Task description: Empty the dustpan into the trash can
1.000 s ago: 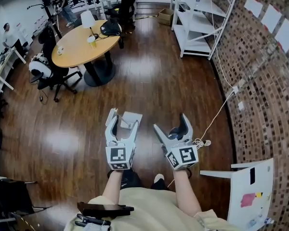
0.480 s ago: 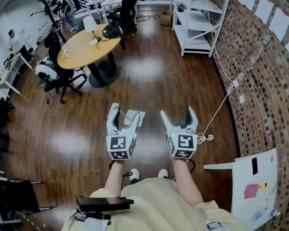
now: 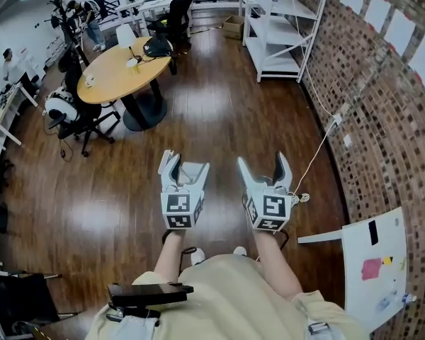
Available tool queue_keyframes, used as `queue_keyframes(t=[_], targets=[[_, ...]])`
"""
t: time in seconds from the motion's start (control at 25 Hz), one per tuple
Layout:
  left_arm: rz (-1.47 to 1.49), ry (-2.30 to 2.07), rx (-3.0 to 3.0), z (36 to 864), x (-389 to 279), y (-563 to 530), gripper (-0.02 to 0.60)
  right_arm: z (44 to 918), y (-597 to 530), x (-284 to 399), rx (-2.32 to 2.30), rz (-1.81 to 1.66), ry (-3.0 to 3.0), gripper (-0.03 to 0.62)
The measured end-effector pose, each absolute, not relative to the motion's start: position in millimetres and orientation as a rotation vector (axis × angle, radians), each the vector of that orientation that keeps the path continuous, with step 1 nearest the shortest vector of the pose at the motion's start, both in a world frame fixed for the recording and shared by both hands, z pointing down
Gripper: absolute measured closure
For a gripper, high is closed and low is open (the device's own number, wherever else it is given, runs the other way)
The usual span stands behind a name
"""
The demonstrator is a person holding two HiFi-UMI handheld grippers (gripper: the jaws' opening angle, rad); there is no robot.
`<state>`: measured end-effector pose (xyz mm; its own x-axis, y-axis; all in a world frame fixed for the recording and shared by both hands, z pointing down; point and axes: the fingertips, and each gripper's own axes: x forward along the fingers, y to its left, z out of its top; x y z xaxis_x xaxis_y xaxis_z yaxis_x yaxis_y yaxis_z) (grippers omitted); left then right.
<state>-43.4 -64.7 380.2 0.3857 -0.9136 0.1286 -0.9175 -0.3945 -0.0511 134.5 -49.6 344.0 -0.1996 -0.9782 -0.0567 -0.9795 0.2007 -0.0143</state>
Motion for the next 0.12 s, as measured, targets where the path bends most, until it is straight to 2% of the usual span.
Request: queue_keyframes(t=[0.12], targets=[[0.210, -1.717, 2.606, 378, -51, -67, 0.256, 336, -48, 112, -1.893, 0.069, 2.407, 0.138]])
